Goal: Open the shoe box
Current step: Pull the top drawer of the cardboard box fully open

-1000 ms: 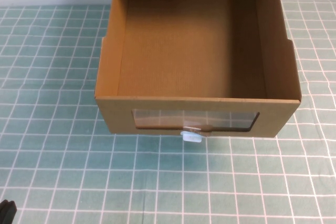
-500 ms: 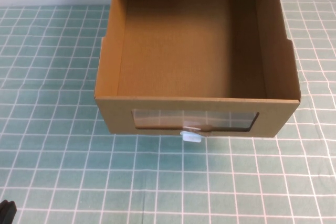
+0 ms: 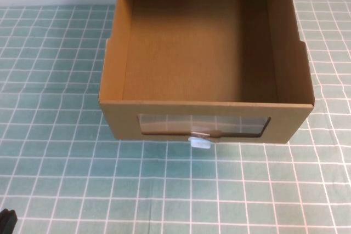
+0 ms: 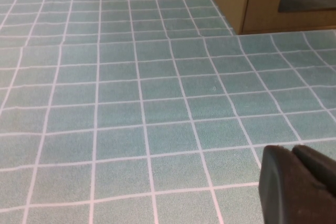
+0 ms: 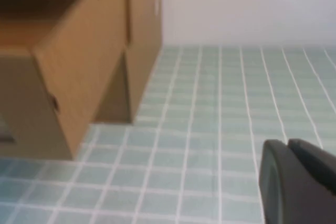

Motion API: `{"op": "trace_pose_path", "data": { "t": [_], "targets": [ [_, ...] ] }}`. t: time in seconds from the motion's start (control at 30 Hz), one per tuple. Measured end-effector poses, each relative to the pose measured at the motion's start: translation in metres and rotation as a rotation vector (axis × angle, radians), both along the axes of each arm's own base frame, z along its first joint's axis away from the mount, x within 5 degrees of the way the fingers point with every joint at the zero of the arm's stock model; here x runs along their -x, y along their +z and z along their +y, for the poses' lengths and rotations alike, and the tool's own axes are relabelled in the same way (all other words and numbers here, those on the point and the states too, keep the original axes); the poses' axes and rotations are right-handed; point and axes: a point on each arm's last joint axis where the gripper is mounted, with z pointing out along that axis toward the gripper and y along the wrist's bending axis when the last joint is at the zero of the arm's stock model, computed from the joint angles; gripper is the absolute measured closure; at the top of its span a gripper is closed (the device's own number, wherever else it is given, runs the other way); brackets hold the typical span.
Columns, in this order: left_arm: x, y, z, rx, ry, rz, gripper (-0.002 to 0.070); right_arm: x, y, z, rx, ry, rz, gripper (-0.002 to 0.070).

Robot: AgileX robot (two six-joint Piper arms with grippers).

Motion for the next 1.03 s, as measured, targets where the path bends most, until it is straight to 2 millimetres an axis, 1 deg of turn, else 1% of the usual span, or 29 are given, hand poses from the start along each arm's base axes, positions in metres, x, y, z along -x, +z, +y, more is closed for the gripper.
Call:
{"op": "trace_pose_path", "data": {
  "t": [0.1, 0.2, 0.27, 0.33, 1.03],
  "targets": [
    [0.0, 0.0, 0.0, 0.0, 0.0, 0.0, 0.068, -0.003, -0.034, -0.001, -0.003, -0.045, 0.045, 0.0689],
    [0.0, 0.0, 0.0, 0.0, 0.0, 0.002, 0.068, -0.007, -0.064, -0.002, 0.014, -0.08, 0.123, 0.0689],
    [0.0, 0.0, 0.0, 0.0, 0.0, 0.001, 0.068, -0.008, -0.078, -0.004, 0.023, -0.099, 0.167, 0.0689],
    [0.0, 0.0, 0.0, 0.0, 0.0, 0.001, 0.068, -0.008, -0.081, -0.004, 0.028, -0.109, 0.177, 0.0689],
    [0.0, 0.0, 0.0, -0.001, 0.002, 0.001, 0.068, -0.008, -0.081, -0.005, 0.022, -0.119, 0.167, 0.069]
  ]
}}
